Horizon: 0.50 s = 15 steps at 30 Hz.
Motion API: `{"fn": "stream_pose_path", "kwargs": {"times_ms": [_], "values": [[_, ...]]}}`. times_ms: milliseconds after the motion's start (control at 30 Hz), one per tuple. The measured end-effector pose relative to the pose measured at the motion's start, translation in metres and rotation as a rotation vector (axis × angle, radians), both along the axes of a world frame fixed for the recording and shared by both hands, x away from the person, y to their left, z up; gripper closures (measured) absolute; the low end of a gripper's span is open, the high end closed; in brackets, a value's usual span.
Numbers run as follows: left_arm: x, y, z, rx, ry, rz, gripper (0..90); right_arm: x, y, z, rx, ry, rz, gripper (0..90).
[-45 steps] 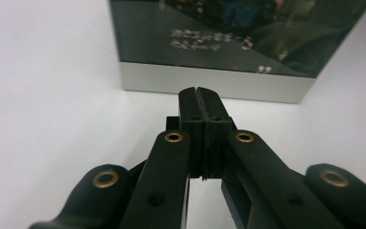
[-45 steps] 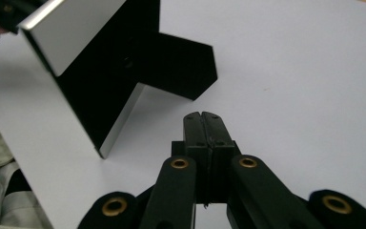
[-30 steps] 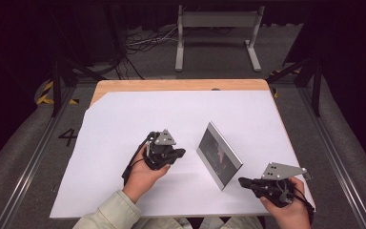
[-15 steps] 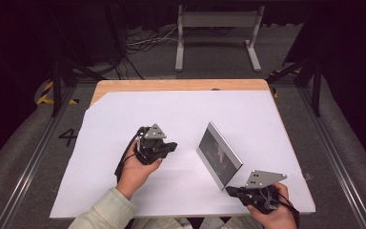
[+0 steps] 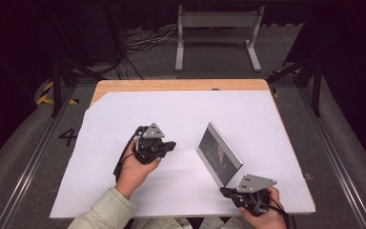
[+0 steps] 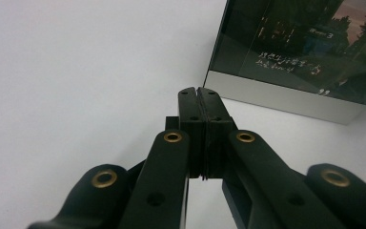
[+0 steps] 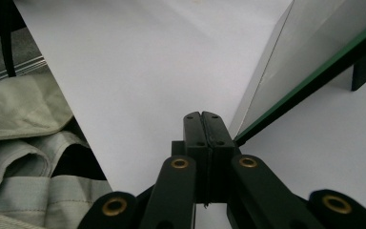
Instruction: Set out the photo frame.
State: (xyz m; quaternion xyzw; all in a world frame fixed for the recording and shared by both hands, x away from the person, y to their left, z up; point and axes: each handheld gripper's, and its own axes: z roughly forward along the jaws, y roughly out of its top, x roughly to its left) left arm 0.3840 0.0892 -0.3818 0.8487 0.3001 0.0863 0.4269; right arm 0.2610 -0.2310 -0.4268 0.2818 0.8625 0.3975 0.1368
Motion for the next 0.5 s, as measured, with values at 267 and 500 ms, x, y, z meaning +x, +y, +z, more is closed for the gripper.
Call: {"fn": "stream_pose_path", "kwargs": {"times_ms": [267, 500], "values": [[0.0, 0.001, 0.0, 0.002, 0.0, -0.001, 89.6, 0.001, 0.004, -0.006, -0.01, -0.023, -0.021, 90.0], [-0.002, 0.001, 0.001, 0.003, -0.008, 0.003, 89.7, 0.002, 0.005, -0.012, -0.015, -0.016, -0.038, 90.0]]}}
